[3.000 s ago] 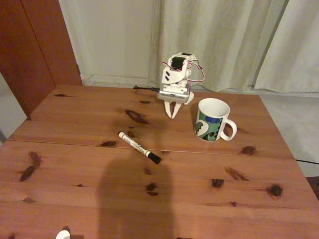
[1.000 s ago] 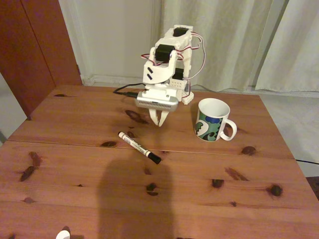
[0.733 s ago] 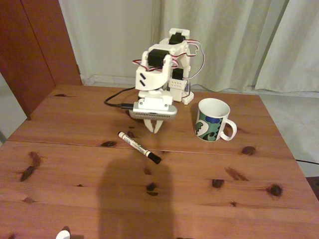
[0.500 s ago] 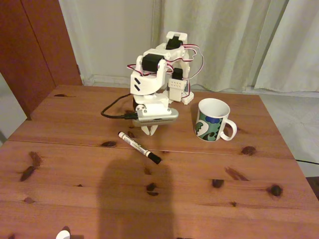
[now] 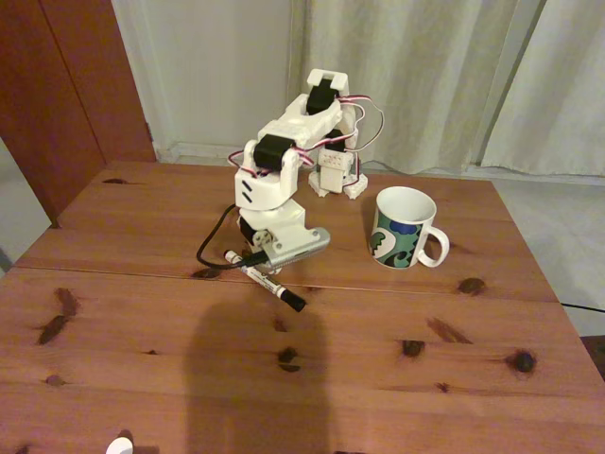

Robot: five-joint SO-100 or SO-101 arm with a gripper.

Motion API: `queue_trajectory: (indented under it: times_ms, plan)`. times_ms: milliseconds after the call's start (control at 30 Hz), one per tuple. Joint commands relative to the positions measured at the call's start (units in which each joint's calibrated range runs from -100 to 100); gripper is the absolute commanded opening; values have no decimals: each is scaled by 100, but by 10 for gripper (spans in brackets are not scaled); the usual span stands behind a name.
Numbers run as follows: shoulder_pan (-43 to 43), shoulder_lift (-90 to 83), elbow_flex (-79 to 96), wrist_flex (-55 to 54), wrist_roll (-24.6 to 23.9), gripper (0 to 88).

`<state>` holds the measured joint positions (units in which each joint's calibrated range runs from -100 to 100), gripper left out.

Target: Clean up the desk and place the pens and markers into the cup

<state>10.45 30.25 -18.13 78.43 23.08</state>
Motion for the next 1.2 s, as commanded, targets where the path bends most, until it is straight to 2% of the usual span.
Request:
queue_trajectory:
  times_ms: [0,333,500,600,1167]
  plan:
    - [101,40,-342,-106,34,8]
    - [77,107,-333,-106,-139,25]
    - [61,98,-333,-106,-139,152]
    - [61,98,-333,-106,-139,189]
    - [69,678,-297,-106,-87,188]
